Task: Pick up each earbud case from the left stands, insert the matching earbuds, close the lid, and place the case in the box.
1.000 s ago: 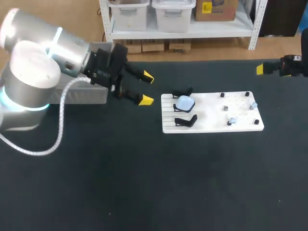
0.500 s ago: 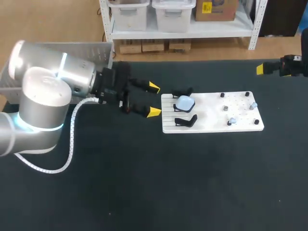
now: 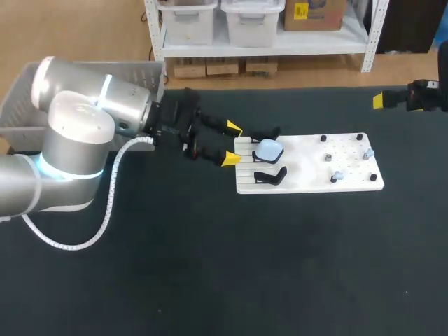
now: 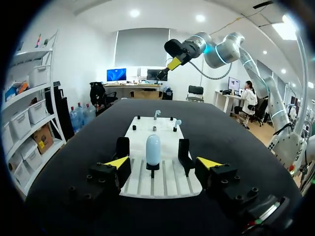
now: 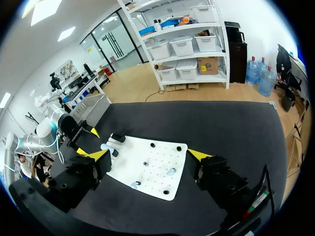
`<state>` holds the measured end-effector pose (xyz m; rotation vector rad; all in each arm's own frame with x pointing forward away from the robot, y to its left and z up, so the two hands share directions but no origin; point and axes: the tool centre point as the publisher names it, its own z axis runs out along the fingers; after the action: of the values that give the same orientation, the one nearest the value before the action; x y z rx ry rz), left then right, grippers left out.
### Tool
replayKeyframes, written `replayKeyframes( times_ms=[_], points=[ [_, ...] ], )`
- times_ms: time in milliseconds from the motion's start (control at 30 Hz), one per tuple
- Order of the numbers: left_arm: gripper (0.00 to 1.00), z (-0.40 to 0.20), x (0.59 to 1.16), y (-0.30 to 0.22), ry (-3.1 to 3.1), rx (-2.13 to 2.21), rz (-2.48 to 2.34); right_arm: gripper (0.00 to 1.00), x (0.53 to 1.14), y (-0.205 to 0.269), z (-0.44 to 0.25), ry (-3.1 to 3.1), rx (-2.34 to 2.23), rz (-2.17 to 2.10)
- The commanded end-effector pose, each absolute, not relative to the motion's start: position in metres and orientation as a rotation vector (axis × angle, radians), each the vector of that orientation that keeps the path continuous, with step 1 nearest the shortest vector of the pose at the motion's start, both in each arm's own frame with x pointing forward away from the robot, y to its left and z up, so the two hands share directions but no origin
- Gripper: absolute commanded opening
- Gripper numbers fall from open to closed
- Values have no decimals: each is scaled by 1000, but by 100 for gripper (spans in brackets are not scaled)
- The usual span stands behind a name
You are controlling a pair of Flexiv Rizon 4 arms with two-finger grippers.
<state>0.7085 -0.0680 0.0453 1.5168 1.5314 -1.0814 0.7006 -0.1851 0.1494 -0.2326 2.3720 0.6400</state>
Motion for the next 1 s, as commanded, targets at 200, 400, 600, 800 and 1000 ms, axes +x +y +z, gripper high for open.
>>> replayKeyframes(
  times_ms=[200,400,600,800,1000],
  points=[
    [50,38,726,-82,1540,1573,-1133,100,700,-185,150,2372,-233,640],
    [56,37,720,-89,1542,1601,-1140,100,700,-185,150,2372,-233,640],
    [67,33,713,-93,1552,1618,-1158,100,700,-185,150,2372,-233,640],
    [64,29,712,-94,1572,1620,-1156,100,700,-185,150,2372,-233,640],
    [60,26,713,-96,1582,1629,-1152,100,700,-185,150,2372,-233,640]
  ],
)
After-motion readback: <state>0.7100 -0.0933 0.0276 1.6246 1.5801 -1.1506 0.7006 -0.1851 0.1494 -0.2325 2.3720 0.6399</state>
